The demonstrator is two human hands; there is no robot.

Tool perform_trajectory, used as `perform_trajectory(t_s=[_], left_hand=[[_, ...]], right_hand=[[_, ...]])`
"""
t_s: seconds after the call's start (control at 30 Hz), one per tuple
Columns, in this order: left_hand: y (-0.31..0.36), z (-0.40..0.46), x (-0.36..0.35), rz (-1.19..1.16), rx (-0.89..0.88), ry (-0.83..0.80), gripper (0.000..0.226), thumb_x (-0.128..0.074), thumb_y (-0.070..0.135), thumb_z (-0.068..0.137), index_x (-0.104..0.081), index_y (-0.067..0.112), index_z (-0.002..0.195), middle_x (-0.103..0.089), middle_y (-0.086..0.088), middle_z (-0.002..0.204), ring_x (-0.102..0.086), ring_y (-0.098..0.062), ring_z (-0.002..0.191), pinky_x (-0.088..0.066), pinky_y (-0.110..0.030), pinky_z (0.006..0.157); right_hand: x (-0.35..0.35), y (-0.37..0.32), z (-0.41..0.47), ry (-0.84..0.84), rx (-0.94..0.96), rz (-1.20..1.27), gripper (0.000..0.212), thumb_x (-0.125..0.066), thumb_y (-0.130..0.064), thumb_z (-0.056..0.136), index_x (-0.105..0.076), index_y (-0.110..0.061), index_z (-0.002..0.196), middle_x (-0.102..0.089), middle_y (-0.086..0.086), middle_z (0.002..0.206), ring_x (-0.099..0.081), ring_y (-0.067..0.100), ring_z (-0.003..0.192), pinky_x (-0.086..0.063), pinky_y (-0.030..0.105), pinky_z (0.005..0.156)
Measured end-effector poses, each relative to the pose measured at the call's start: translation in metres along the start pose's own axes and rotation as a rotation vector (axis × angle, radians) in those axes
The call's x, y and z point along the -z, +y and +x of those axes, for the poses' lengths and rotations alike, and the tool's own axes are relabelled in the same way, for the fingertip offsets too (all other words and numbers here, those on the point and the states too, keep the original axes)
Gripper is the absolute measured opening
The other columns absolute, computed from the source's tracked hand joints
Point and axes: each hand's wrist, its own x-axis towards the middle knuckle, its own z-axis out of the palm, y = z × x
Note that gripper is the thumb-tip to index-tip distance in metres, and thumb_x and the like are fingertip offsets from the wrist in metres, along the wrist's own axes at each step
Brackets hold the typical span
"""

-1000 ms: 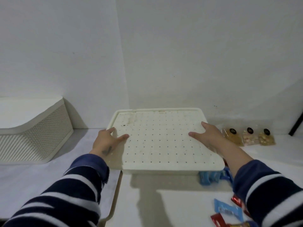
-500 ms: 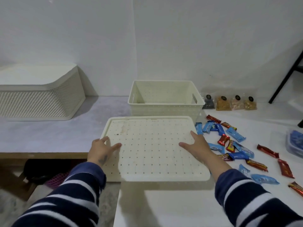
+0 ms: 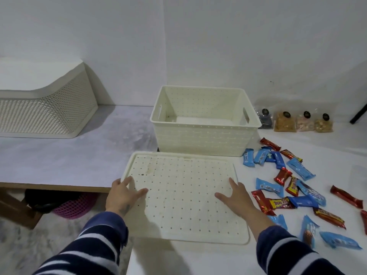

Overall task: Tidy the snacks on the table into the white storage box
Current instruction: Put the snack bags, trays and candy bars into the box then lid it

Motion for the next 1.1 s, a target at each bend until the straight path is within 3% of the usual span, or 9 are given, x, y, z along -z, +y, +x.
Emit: perform_trajectory(t_s=[0.2, 0.3, 0.4, 0.5, 0.67, 1.1], left_hand=[[0.003, 0.002, -0.017, 0.043, -0.009, 0.057, 0.075, -0.069, 0.052, 0.077, -0.041, 0.02, 0.14, -0.027, -0.007, 0.148, -0.044, -0.03, 0.126, -0.046, -0.042, 0.1], [0.004, 0.006, -0.012, 0.061, -0.007, 0.002, 0.073, -0.067, 0.05, 0.08, -0.04, 0.019, 0.141, -0.023, -0.009, 0.15, -0.044, -0.032, 0.127, -0.044, -0.045, 0.102], [0.013, 0.008, -0.003, 0.146, -0.024, -0.04, 0.071, -0.062, 0.049, 0.084, -0.037, 0.019, 0.144, -0.015, -0.011, 0.156, -0.031, -0.032, 0.138, -0.035, -0.044, 0.11], [0.032, 0.004, 0.006, 0.2, -0.12, -0.095, 0.062, -0.057, 0.044, 0.088, -0.04, 0.02, 0.142, -0.022, -0.011, 0.156, -0.03, -0.03, 0.139, -0.033, -0.041, 0.112], [0.081, -0.024, 0.006, 0.24, -0.349, -0.283, 0.049, -0.053, 0.036, 0.093, -0.045, 0.016, 0.138, -0.045, -0.006, 0.145, -0.048, -0.025, 0.127, -0.04, -0.034, 0.104], [0.252, -0.09, -0.058, 0.221, -0.733, -0.401, 0.045, -0.052, 0.032, 0.095, -0.047, 0.016, 0.137, -0.053, -0.004, 0.138, -0.05, -0.022, 0.125, -0.039, -0.03, 0.102]], right_hand=[[-0.01, 0.001, 0.011, 0.082, 0.006, -0.166, 0.084, -0.056, -0.055, 0.087, -0.016, -0.018, 0.152, -0.011, 0.009, 0.159, -0.015, 0.027, 0.147, -0.025, 0.039, 0.117], [-0.005, -0.004, 0.007, 0.026, -0.006, -0.197, 0.078, -0.054, -0.053, 0.089, -0.02, -0.018, 0.151, -0.012, 0.009, 0.159, -0.017, 0.027, 0.146, -0.028, 0.039, 0.115], [0.012, -0.009, 0.0, -0.056, -0.005, -0.259, 0.07, -0.05, -0.051, 0.092, -0.025, -0.02, 0.149, -0.022, 0.009, 0.155, -0.03, 0.029, 0.141, -0.034, 0.04, 0.112], [0.032, -0.014, -0.016, -0.109, 0.003, -0.258, 0.061, -0.049, -0.045, 0.094, -0.031, -0.021, 0.148, -0.031, 0.008, 0.152, -0.037, 0.027, 0.137, -0.036, 0.036, 0.11], [0.061, -0.013, -0.06, -0.101, 0.005, -0.256, 0.056, -0.049, -0.041, 0.096, -0.035, -0.018, 0.146, -0.033, 0.004, 0.153, -0.034, 0.023, 0.139, -0.03, 0.033, 0.111], [0.152, 0.042, -0.087, 0.097, -0.033, -0.255, 0.055, -0.049, -0.04, 0.096, -0.038, -0.019, 0.145, -0.035, 0.003, 0.153, -0.037, 0.022, 0.137, -0.031, 0.03, 0.109]])
